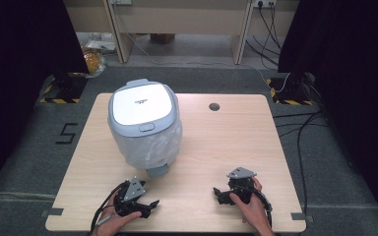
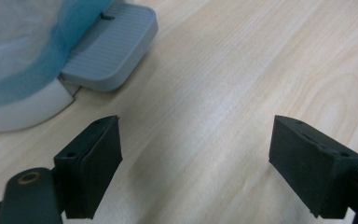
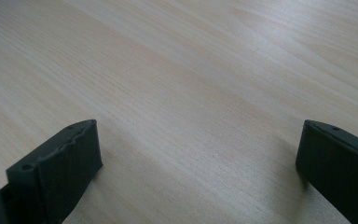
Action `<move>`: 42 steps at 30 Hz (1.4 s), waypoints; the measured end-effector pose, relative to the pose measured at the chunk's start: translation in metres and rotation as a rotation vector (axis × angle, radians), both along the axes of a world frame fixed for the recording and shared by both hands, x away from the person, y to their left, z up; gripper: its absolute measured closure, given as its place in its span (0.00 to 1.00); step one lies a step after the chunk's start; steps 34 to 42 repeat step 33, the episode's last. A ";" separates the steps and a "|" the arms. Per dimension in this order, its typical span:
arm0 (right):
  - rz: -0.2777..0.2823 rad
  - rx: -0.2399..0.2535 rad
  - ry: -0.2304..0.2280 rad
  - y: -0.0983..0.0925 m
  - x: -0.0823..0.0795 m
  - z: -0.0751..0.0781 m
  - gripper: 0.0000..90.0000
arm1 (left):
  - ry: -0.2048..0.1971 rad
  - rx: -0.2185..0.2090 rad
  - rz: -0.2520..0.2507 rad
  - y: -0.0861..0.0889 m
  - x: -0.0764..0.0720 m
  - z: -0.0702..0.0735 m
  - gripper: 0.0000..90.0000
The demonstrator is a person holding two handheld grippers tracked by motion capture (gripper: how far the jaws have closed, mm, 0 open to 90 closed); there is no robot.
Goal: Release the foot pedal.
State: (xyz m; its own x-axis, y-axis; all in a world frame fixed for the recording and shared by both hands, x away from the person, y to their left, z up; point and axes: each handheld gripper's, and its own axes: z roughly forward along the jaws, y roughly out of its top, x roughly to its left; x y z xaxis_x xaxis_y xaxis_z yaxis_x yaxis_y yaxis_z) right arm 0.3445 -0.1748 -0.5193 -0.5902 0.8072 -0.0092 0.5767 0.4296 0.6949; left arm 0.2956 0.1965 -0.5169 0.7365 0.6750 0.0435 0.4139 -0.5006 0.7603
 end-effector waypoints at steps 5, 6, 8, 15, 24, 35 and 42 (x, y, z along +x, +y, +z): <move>0.000 0.000 0.000 0.000 0.000 0.000 0.00 | 0.020 -0.001 0.009 0.006 -0.006 -0.005 0.18; 0.000 -0.001 0.000 0.000 0.000 0.000 0.00 | 0.027 -0.011 0.012 0.008 -0.007 -0.006 0.18; 0.000 -0.001 0.001 0.000 0.000 0.000 0.00 | 0.045 -0.029 0.021 0.011 -0.008 -0.007 0.17; 0.001 -0.001 0.000 0.000 0.000 0.000 0.00 | 0.071 -0.041 0.030 0.016 -0.013 -0.007 0.17; 0.001 -0.001 0.000 0.000 0.000 0.000 0.00 | 0.077 -0.047 0.029 0.017 -0.013 -0.007 0.17; 0.001 -0.001 0.000 0.000 0.000 0.000 0.00 | 0.074 -0.045 0.030 0.016 -0.013 -0.007 0.17; 0.001 -0.001 0.000 0.000 0.000 0.000 0.00 | 0.074 -0.045 0.030 0.016 -0.013 -0.007 0.17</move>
